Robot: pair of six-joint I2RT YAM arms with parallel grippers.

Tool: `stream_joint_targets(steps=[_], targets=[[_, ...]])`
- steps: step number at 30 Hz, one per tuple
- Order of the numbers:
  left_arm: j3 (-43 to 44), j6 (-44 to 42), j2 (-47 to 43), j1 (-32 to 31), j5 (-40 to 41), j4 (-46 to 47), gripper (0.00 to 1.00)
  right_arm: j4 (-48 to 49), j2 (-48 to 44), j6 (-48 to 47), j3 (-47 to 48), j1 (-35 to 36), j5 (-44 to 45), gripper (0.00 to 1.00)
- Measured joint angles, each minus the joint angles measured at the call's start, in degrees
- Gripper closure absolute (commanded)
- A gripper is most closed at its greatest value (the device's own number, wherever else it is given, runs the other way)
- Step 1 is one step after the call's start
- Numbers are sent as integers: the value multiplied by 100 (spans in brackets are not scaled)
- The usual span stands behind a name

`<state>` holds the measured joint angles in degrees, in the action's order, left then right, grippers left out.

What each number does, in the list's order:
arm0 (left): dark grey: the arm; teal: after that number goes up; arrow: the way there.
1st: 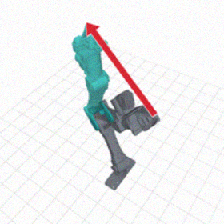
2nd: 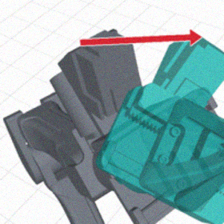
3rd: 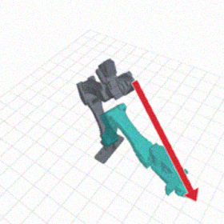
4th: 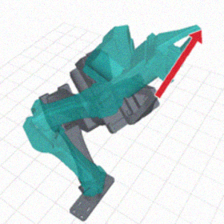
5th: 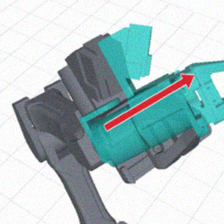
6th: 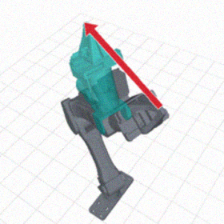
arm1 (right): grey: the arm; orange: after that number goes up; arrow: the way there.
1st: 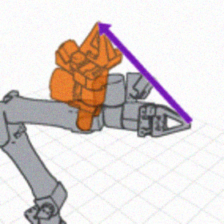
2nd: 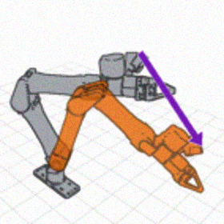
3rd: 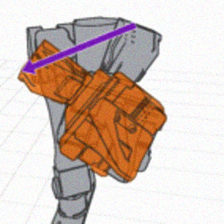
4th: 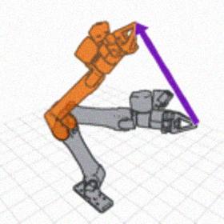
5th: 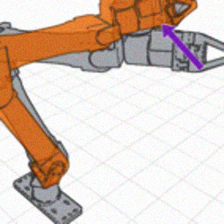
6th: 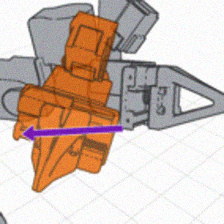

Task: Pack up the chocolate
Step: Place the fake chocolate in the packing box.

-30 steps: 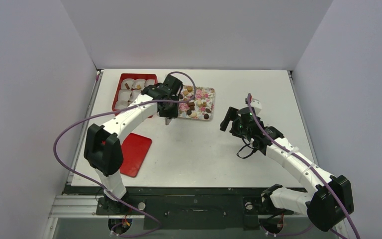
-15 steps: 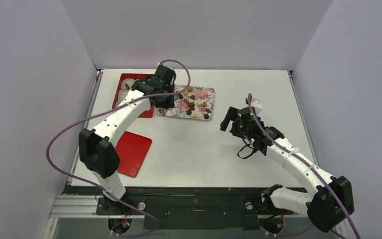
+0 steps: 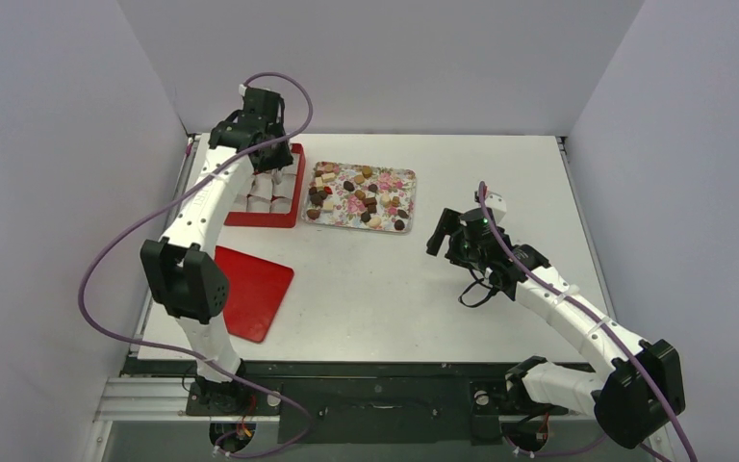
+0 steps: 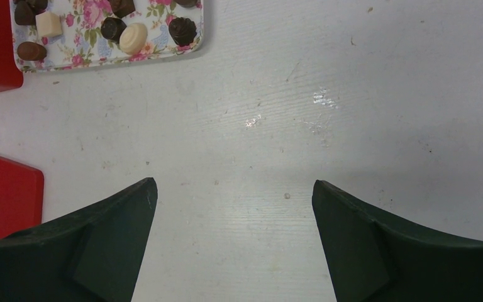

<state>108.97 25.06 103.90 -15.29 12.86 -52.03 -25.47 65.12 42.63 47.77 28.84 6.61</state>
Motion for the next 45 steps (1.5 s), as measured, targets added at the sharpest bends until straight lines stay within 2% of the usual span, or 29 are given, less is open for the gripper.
stream_joint_targets(steps=[9,24,33,45], targets=[[520,0,1123,352,-26,17,81,-210,17,0,79,0,4,11],[1108,-48,1805,459,-157,37,80,-289,28,0,98,0,9,11],[1298,-81,2105,459,-251,20,75,-291,28,-2,98,0,9,11],[1392,-157,2164,459,-273,7,59,-291,28,-2,98,0,44,11]])
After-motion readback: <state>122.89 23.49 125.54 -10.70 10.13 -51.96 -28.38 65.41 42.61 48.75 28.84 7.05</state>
